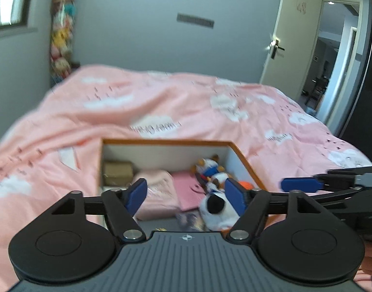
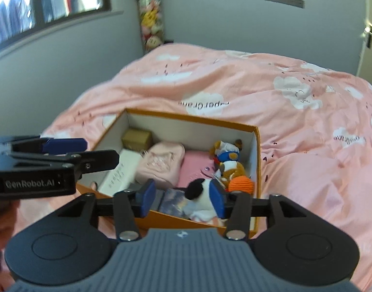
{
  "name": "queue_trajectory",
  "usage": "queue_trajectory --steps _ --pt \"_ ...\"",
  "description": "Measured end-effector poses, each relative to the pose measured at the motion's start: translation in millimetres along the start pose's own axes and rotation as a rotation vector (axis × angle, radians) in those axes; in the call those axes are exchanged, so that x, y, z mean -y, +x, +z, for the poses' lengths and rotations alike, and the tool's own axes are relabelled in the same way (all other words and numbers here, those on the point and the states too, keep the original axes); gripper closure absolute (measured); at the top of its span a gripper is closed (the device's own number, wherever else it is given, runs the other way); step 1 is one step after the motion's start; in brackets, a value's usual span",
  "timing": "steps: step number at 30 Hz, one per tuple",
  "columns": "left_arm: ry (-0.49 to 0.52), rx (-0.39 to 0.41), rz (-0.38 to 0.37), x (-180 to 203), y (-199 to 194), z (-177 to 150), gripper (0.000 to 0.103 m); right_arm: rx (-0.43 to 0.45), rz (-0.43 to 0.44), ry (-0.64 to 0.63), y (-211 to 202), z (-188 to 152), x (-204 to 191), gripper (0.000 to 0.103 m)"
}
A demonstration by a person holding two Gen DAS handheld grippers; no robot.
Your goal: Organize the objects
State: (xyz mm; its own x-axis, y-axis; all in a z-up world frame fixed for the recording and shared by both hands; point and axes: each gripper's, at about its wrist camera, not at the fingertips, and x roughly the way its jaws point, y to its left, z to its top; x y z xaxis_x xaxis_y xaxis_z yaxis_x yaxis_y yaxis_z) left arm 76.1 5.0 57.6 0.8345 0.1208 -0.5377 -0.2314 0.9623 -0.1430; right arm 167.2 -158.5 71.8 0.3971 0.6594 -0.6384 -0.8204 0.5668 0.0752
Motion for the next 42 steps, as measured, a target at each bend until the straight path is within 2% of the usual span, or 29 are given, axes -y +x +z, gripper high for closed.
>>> queue_trajectory --steps 6,8,10,19,26,33,42 --pt "0.044 0.037 0.122 -1 -11 -4 0.01 0.079 -0.014 0.101 -14 -13 -7 0.033" --pt "0.043 0.032 0.147 -3 -11 -7 0.01 0.096 -0.03 0.11 -16 -17 -9 0.031" --pt "0.039 0.034 0.164 -6 -11 -11 0.01 0.111 -0.042 0.116 -19 -21 -11 0.024" --pt "0.014 0.001 0.17 -14 -7 -27 0.01 0.118 -0.076 0.094 -15 -38 -18 0.015" --pt "0.002 -0.06 0.184 -16 6 -39 0.009 0.099 -0.11 0.102 -3 -50 -12 0.014" --pt "-0.019 -0.128 0.19 -17 16 -50 0.009 0.045 -0.13 0.117 11 -58 -7 0.014" --pt "-0.029 -0.156 0.189 -16 20 -53 0.009 0.025 -0.121 0.125 15 -61 -6 0.014"
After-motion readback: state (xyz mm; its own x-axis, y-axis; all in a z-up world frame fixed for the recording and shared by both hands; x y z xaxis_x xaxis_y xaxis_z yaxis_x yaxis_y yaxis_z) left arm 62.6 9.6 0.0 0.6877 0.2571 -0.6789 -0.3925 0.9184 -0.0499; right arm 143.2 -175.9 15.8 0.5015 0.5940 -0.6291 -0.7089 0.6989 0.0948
